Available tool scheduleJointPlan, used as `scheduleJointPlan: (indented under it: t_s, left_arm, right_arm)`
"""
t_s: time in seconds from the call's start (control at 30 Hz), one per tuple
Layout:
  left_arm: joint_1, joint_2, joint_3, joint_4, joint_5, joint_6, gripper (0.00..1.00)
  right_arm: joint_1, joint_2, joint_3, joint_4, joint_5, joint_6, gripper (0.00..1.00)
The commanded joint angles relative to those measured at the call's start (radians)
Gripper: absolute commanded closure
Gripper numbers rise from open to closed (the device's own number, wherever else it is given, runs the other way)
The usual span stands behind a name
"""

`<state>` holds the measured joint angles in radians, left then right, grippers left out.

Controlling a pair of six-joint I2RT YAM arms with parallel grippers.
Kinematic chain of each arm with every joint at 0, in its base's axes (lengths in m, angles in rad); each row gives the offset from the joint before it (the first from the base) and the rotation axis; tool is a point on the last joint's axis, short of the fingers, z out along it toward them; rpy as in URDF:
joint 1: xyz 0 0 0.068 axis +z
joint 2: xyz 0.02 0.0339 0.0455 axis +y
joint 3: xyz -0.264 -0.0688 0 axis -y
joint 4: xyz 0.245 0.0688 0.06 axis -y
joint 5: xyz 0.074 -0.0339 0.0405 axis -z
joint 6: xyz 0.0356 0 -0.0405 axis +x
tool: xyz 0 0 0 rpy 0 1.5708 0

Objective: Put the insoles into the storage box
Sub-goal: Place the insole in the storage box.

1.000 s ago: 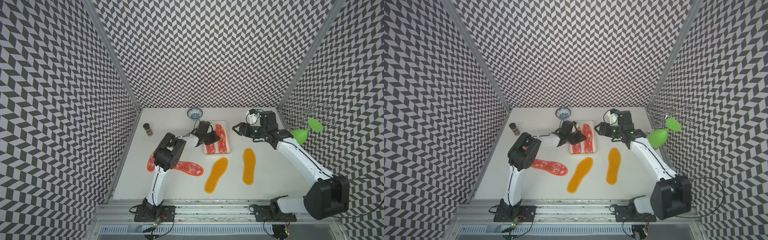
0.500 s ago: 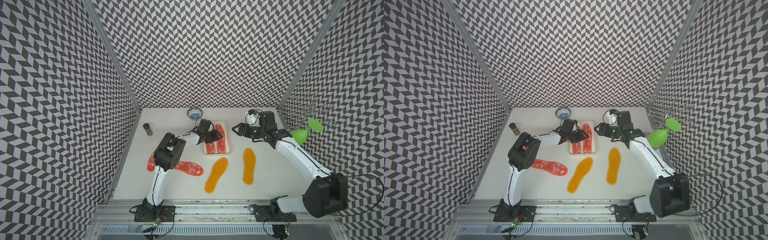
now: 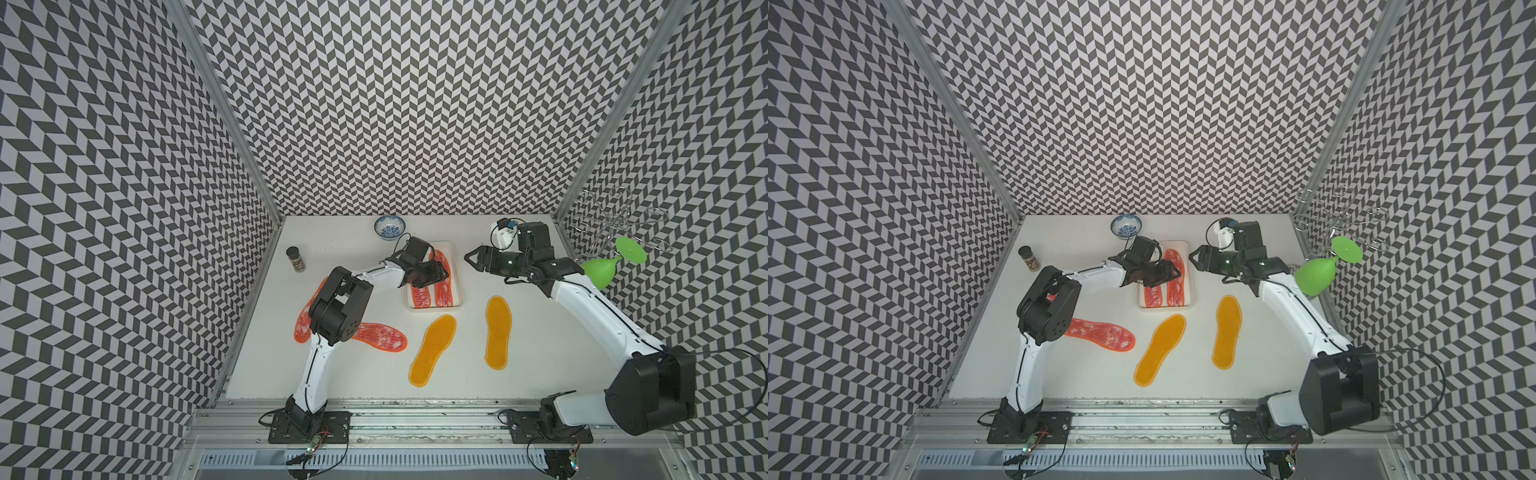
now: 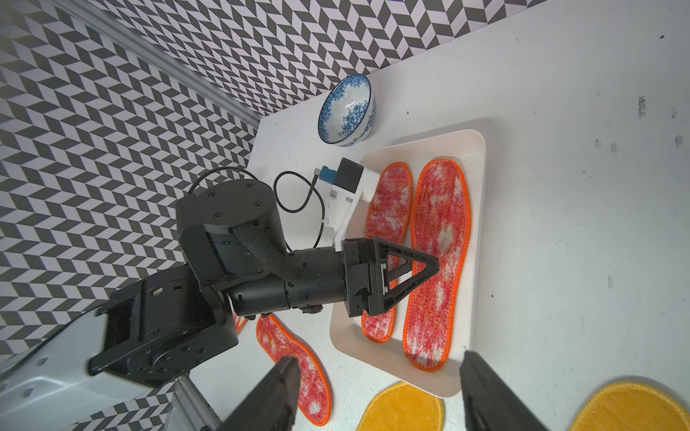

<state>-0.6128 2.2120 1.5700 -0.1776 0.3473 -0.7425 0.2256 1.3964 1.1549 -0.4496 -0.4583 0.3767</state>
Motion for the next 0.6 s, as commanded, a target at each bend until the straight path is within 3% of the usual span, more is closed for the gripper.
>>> scheduleJointPlan:
  t_s: [0.0,0.33,0.57]
  left_arm:
    - [-0.017,-0.021,0.051,-0.125,-0.073,0.054,0.37]
    - [-0.039,-0.026,0.15,-0.286,-0.166,0.121,0.35]
    - [-0.041,-0.15,0.129,-0.378,-0.237,0.194,0.35]
  right_arm:
    - [-0.005,0.01,0.035,0.013,0.017,-0.018,0.3]
    - [-0.007,0.006,0.049,0.018,0.021,-0.02,0.3]
    - [-0.011,-0.003,0.049,0.015,0.014,-0.035,0.3]
